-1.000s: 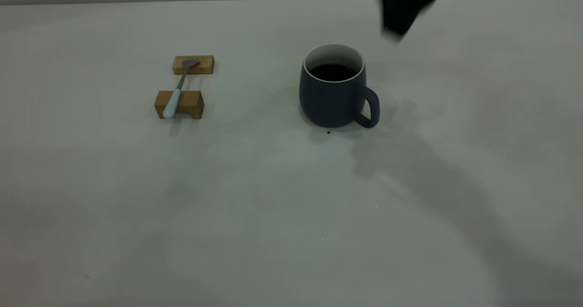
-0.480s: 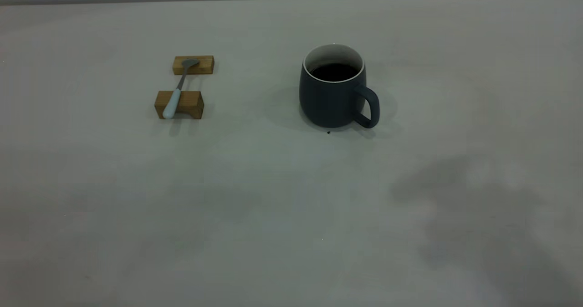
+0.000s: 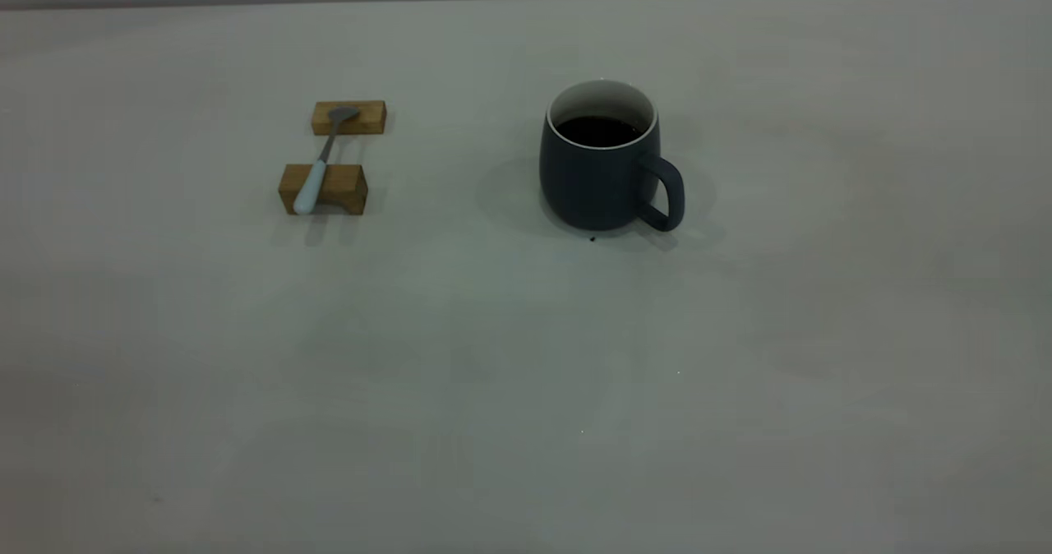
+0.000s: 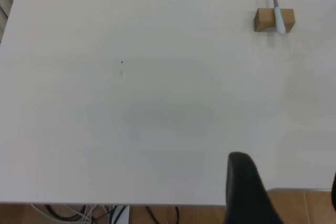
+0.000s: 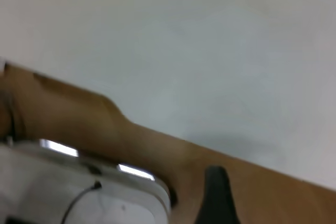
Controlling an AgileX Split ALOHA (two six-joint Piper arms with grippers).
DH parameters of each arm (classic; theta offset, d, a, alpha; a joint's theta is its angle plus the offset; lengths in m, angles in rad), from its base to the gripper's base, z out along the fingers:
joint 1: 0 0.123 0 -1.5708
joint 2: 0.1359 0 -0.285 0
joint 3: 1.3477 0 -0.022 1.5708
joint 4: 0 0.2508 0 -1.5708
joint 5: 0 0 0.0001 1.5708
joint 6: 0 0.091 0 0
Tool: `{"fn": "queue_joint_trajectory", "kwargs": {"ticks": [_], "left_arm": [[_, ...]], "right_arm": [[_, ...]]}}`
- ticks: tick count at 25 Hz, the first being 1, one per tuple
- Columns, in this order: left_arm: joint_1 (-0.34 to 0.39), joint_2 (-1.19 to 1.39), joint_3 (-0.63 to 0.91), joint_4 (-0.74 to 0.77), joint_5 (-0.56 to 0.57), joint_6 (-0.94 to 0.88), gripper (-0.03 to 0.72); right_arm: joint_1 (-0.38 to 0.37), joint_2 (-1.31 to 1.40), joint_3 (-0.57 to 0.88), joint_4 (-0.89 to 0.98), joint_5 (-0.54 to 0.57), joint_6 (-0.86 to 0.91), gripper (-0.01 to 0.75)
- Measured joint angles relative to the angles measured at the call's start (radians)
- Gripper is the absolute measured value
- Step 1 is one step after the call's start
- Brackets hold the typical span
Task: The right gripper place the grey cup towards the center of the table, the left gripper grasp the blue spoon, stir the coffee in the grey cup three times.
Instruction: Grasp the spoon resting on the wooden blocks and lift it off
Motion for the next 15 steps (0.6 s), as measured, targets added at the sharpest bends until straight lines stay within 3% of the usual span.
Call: {"fn": "queue_joint_trajectory", "kwargs": {"ticks": [8,15], "left_arm": [[0.000,0.000,0.000,0.000,0.000,0.000,0.465],[0.000,0.000,0.000,0.000,0.000,0.000,0.465]], "right_arm": [[-0.209,-0.397,0.193,0.007,-0.087,-0.013,0.614],[-0.266,-0.492,0.196,0.001,-0.095,-0.019,0.592]]}}
